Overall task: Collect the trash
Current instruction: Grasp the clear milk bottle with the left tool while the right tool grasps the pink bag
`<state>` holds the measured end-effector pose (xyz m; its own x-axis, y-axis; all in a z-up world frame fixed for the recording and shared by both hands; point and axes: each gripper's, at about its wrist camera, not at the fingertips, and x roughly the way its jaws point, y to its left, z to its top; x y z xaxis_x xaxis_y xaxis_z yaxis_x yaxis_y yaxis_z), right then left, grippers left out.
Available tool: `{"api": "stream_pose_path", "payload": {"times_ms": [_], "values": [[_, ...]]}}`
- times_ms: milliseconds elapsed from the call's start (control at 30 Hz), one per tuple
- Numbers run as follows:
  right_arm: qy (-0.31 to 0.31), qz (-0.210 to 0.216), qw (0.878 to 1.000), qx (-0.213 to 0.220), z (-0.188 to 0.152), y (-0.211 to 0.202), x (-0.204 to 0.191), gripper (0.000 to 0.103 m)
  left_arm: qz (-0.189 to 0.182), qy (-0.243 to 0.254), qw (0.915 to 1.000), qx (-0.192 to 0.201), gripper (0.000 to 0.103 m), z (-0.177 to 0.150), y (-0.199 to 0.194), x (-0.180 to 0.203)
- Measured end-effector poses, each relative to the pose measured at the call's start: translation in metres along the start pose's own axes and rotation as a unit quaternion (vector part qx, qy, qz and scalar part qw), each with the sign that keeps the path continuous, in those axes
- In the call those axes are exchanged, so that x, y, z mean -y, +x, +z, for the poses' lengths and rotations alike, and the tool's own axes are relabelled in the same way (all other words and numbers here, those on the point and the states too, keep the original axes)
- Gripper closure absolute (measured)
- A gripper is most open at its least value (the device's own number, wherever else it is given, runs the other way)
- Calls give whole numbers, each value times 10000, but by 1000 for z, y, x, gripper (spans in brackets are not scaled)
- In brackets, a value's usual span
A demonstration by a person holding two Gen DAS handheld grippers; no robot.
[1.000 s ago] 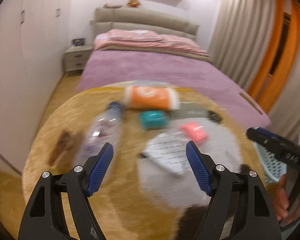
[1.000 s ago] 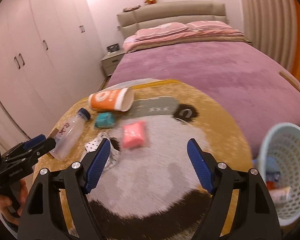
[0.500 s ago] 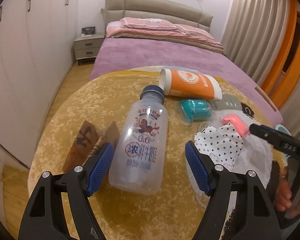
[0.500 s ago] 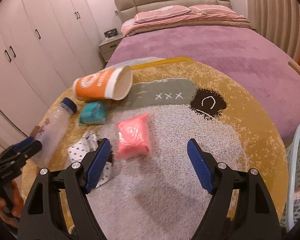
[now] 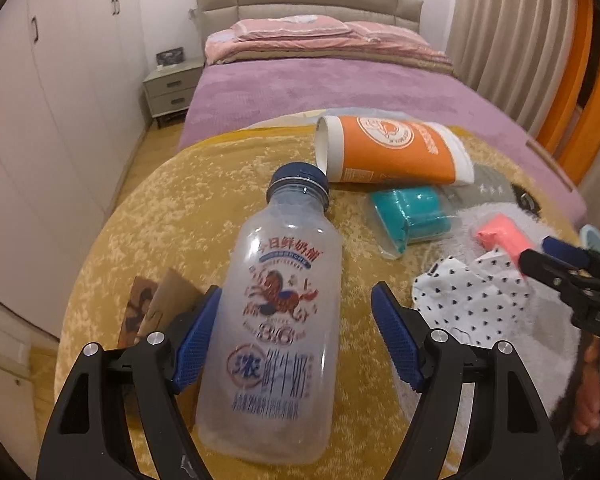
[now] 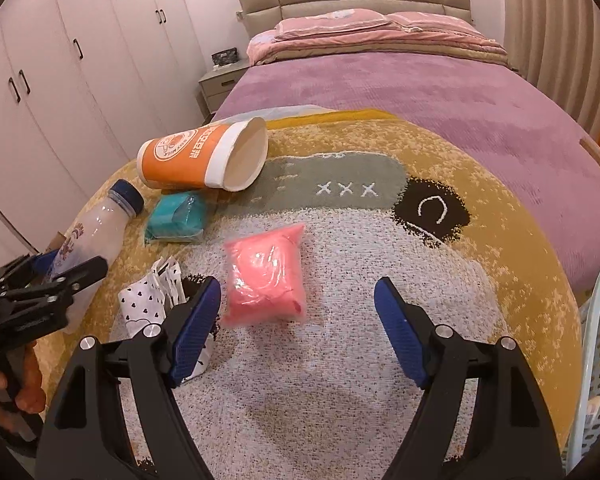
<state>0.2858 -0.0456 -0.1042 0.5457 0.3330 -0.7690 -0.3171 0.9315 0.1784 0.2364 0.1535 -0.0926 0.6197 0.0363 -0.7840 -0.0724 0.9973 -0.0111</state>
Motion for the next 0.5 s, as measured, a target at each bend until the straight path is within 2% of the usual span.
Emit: {"api": "stream_pose_path", "payload": {"times_ms": [200,267,333,400,433,500], "values": [[-149,-89,9998,-59,5,8,-9,28,308,272,9991,-57,30,5,7,10],[-271,-144,9995,-56,8,11,-14,29,394,328,9987,-53,37,6,8,11],[-415,-175,9989,-88,7,13,-20,39,521,378,9979,-33,49,7,6,10],[-570,-184,9981,-157,6,17,-25,59,393,304,9988,-35,49,9,3,7],[-613,-213,9978,-166,5,17,-27,64,344,269,9990,-12,49,9,1,6],[-755,-311,9966,-90,3,16,-32,66,285,194,9994,21,49,8,-2,4]]}}
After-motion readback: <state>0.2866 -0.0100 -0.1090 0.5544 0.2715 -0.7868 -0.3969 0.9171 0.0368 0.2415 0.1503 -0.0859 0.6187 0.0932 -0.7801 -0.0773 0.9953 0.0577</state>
